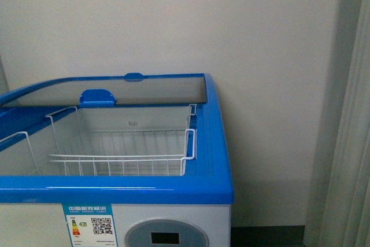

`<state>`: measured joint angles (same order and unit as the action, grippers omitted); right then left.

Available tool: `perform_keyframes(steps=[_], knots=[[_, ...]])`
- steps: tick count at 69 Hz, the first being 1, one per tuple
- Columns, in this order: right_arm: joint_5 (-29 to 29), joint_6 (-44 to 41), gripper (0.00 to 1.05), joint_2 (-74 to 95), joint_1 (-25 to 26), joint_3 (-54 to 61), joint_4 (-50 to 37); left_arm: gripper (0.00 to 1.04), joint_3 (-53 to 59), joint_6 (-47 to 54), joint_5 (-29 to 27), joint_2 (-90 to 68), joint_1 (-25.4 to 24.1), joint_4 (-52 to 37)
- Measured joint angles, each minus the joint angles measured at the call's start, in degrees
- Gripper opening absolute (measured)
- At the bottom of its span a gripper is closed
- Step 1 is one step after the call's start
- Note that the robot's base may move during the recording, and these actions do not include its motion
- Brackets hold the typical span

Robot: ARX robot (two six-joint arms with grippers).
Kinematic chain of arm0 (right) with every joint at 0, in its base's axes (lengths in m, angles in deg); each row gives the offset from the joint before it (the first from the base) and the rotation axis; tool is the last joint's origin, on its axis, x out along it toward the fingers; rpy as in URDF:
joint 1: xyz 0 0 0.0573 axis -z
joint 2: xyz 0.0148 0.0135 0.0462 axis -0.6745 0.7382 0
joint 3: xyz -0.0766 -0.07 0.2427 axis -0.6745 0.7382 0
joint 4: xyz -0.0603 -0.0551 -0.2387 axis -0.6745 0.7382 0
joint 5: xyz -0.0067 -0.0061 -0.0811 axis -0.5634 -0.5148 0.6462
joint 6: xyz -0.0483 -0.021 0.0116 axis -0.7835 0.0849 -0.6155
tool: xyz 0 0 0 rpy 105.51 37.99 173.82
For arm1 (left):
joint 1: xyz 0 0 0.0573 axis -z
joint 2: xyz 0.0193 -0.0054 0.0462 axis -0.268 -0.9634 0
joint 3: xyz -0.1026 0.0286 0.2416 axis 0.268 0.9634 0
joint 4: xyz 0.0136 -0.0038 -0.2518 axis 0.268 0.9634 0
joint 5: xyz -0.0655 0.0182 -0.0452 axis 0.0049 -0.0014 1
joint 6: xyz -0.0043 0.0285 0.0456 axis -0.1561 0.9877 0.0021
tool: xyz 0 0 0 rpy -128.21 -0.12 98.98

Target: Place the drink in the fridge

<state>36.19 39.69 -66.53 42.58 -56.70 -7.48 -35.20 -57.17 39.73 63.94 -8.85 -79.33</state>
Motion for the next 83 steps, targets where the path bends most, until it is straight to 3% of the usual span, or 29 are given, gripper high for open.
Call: perform_keyframes(steps=[62,64,67,71,83], knots=[[0.0,0.0,0.97,0.0,0.0,0.0,0.0,0.97,0.0,0.0,0.0,0.0,0.0,0.0],[0.0,0.0,0.97,0.0,0.0,0.0,0.0,0.94,0.0,0.7,4.0,0.3,-1.0,0.0],[-0.1,0.0,0.97,0.0,0.0,0.0,0.0,0.83,0.0,2.7,15.6,1.5,-4.7,-0.1],[0.0,0.0,0.97,0.0,0.0,0.0,0.0,0.69,0.0,3.9,24.3,1.9,-6.1,-0.1],[0.0,0.0,0.97,0.0,0.0,0.0,0.0,0.39,0.0,4.8,25.5,1.9,-6.4,-0.1]])
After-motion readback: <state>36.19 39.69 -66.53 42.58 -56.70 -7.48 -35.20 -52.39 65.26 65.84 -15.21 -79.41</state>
